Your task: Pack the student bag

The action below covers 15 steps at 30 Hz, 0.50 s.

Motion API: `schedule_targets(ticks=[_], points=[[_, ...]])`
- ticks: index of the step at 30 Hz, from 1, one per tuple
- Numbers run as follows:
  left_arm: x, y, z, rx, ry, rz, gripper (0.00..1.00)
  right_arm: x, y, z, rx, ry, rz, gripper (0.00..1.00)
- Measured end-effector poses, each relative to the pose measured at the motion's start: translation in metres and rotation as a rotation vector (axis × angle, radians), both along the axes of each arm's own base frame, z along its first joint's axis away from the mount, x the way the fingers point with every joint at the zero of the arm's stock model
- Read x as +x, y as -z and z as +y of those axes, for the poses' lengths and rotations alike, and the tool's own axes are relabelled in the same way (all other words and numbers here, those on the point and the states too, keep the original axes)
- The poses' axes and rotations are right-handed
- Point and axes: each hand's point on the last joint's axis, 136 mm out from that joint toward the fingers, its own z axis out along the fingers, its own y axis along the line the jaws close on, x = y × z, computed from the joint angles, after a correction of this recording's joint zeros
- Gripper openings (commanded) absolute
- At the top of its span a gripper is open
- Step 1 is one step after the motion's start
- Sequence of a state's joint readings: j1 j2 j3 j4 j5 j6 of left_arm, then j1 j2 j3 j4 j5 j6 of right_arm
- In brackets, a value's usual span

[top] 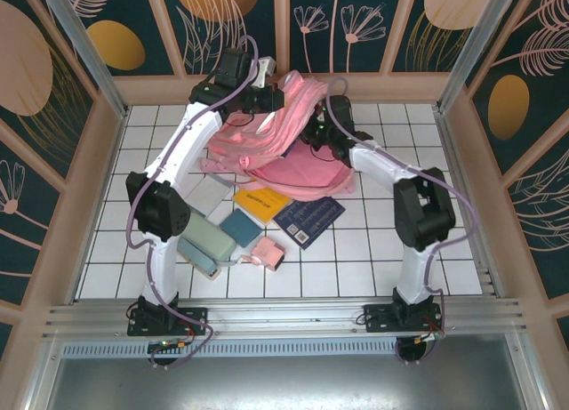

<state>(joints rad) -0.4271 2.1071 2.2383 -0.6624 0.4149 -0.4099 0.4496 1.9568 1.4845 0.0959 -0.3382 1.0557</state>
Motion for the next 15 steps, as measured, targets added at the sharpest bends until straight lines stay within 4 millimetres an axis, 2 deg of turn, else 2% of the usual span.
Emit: schedule_targets(ticks=[1, 3, 4, 5, 9, 12, 15], points=[[0.0, -0.002, 0.001, -0.008, -0.006, -0.001, 0.0, 0.007, 0.005, 0.005, 0.006, 0.0, 0.003, 0.47], [0.003, -0.004, 0.004, -0.022, -0.021, -0.001, 0.0, 0.019, 0.016, 0.012, -0.002, 0.001, 0.013, 0.69], [0.005, -0.005, 0.006, -0.031, -0.03, -0.001, 0.0, 0.022, 0.02, 0.013, -0.014, 0.006, 0.016, 0.76], [0.008, -0.005, 0.009, -0.037, -0.038, 0.003, 0.0, 0.023, 0.022, 0.012, -0.038, 0.014, 0.014, 0.9], [0.02, -0.001, 0.026, -0.073, -0.074, 0.02, 0.0, 0.017, 0.009, 0.003, -0.114, 0.02, -0.022, 0.91], [0.029, 0.002, 0.041, -0.09, -0.108, 0.033, 0.0, 0.005, -0.024, -0.004, -0.172, 0.003, -0.084, 0.88], [0.034, 0.002, 0.049, -0.104, -0.129, 0.043, 0.0, -0.015, -0.062, -0.015, -0.227, -0.011, -0.158, 0.84]])
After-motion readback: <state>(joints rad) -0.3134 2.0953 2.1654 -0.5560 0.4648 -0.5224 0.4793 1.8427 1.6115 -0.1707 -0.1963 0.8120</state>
